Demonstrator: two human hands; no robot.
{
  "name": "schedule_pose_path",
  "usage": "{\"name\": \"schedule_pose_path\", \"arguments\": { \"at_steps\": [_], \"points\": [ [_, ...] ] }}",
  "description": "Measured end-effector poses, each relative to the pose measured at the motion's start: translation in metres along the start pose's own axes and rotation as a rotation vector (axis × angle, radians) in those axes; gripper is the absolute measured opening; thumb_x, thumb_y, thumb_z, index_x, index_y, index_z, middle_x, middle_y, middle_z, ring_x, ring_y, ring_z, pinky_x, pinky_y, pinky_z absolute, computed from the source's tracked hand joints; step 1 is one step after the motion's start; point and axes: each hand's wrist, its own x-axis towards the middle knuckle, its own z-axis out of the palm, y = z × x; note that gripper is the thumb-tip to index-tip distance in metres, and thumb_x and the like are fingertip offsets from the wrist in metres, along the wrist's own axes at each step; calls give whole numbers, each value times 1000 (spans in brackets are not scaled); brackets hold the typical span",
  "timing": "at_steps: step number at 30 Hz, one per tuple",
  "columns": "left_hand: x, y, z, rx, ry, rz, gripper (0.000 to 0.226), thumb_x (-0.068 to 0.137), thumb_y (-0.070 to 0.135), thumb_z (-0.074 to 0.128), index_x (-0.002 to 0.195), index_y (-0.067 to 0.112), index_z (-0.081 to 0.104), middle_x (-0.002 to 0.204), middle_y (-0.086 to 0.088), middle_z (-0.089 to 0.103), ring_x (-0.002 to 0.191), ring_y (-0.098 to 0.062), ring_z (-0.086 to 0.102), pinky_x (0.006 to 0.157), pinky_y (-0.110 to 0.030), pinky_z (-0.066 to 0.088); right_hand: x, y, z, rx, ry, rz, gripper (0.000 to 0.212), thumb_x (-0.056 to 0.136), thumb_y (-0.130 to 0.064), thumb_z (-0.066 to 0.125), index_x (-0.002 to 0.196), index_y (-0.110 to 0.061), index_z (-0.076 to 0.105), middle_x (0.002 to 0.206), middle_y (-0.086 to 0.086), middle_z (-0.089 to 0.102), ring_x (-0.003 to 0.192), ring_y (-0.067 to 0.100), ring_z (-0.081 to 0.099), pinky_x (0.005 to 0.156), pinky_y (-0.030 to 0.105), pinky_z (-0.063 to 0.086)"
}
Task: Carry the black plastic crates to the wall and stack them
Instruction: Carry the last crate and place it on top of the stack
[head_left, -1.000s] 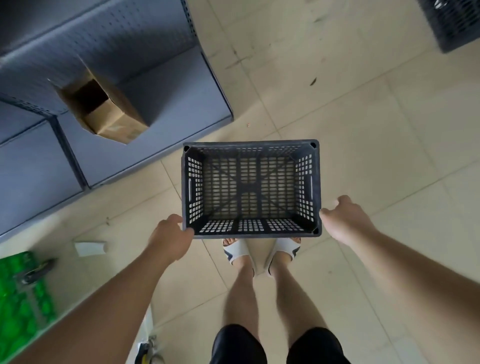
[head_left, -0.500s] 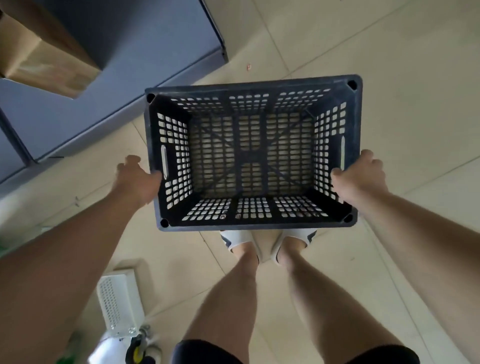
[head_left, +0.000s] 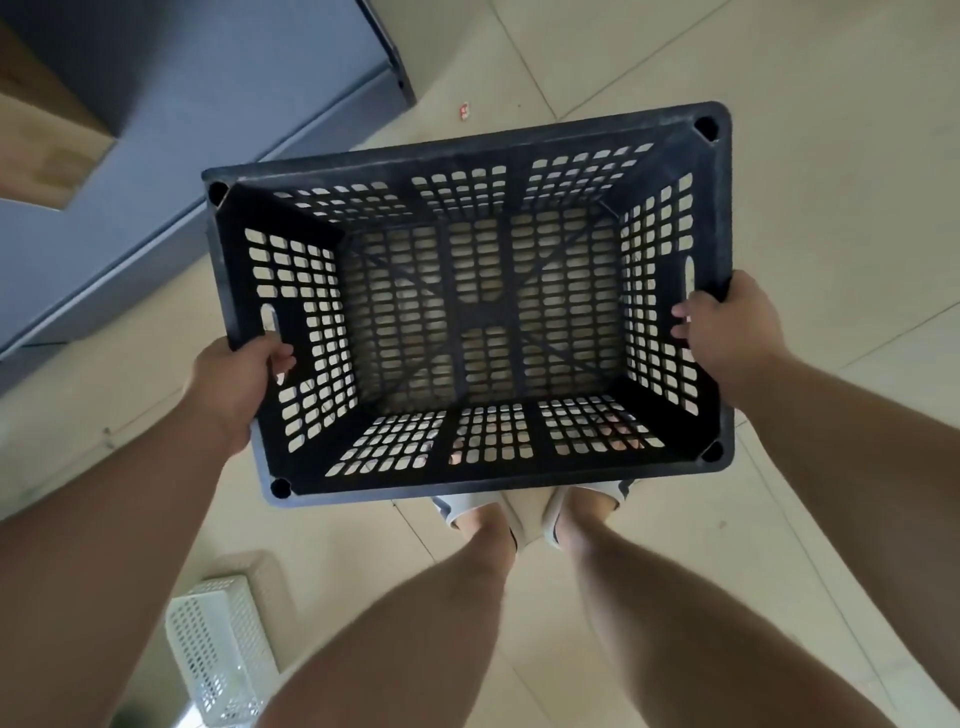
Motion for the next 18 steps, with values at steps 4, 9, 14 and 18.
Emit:
{"name": "schedule_pose_path", "arguments": {
  "at_steps": [4, 9, 14, 18],
  "points": [
    [-19, 12, -2, 21, 13, 14, 7, 98, 20, 61, 92, 16, 63, 85, 0, 68, 78, -13, 67, 90, -36, 56, -3, -5, -16, -38, -2, 22, 29, 92, -25, 44, 118, -17, 54, 112, 7, 66, 99, 31, 67, 89, 52, 57],
    [-74, 37, -15, 106, -15, 52, 13, 96, 19, 60, 85, 13, 65, 82, -5, 70, 74, -16, 67, 94, -41, 56, -32, -3, -68, -56, 36, 66, 38, 87, -28, 42, 120, -18, 56, 111, 7, 68, 98, 32, 68, 89, 53, 57],
    [-156, 72, -40, 83, -105, 103, 13, 99, 19, 60, 89, 12, 65, 81, -6, 71, 75, -18, 66, 91, -39, 54, -93, 7, -149, -46, 75, 118, 38, 89, -28, 40, 122, -16, 54, 113, 10, 67, 99, 35, 67, 89, 55, 56],
    [-228, 106, -56, 134, -140, 158, 15, 101, 21, 58, 90, 13, 65, 78, -3, 65, 65, -15, 59, 79, -35, 52, -157, 16, -218, -17, 111, 140, 34, 92, -25, 41, 121, -14, 53, 112, 11, 66, 99, 36, 66, 89, 55, 56]
  ]
}}
